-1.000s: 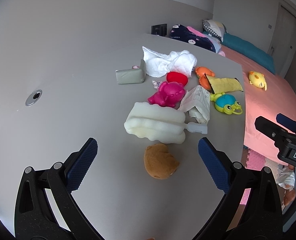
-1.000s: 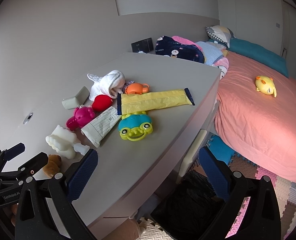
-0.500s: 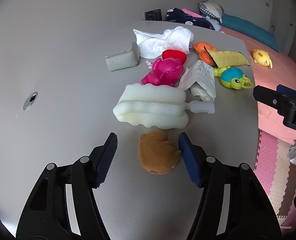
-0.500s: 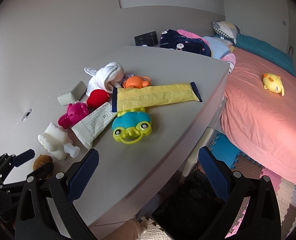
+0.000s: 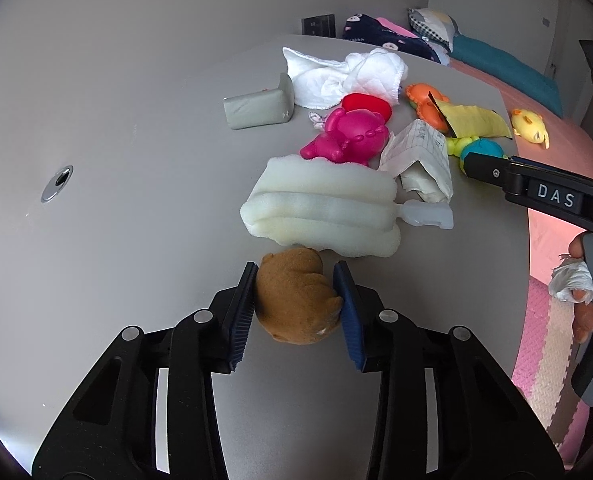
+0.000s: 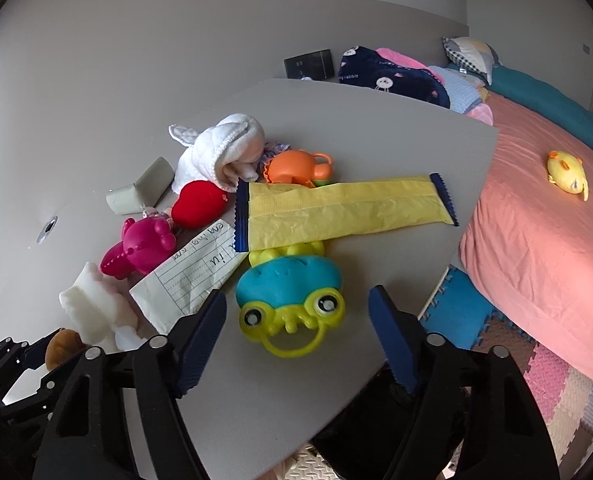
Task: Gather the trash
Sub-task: 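Grasp the brown plush toy with the left gripper while the right gripper grasps the frog toy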
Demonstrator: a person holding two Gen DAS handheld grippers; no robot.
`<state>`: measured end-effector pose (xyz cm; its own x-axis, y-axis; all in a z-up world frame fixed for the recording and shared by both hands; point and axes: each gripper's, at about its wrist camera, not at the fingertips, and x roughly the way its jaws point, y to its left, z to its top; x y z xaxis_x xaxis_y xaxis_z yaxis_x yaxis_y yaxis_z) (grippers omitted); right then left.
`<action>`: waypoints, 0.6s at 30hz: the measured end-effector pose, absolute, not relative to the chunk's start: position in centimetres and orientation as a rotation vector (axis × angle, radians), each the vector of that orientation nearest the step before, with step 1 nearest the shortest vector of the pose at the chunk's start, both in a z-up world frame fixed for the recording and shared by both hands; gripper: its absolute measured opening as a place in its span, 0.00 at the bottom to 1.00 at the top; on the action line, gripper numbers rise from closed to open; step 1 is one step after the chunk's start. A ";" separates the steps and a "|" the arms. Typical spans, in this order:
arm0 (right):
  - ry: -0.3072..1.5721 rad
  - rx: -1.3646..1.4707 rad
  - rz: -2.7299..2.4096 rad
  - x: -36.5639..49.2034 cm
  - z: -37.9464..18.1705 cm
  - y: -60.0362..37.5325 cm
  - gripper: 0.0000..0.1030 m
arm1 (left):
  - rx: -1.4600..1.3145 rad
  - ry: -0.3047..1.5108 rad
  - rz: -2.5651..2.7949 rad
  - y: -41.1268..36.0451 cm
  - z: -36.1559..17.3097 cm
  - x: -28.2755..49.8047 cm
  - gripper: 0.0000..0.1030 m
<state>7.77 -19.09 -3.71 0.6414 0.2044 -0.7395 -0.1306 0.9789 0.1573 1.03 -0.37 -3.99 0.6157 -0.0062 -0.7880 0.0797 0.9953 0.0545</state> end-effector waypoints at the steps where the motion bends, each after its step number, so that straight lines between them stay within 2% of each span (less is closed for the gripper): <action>1: 0.863 0.091 0.195 8.0 -3.9 -18.9 0.61 | 0.087 0.906 -0.045 -0.3 -4.0 1.0 0.37; 2: 0.858 0.083 0.193 8.1 -4.0 -18.8 0.56 | 0.087 0.906 -0.045 -0.3 -4.0 1.0 0.37; 9: 0.857 0.108 0.224 7.9 -3.5 -18.9 0.56 | 0.108 0.895 -0.036 -0.6 -3.6 0.6 0.37; 18: 0.784 0.114 0.239 5.7 -0.2 -19.0 0.56 | 0.091 0.832 -0.062 -0.9 -1.6 -0.3 0.37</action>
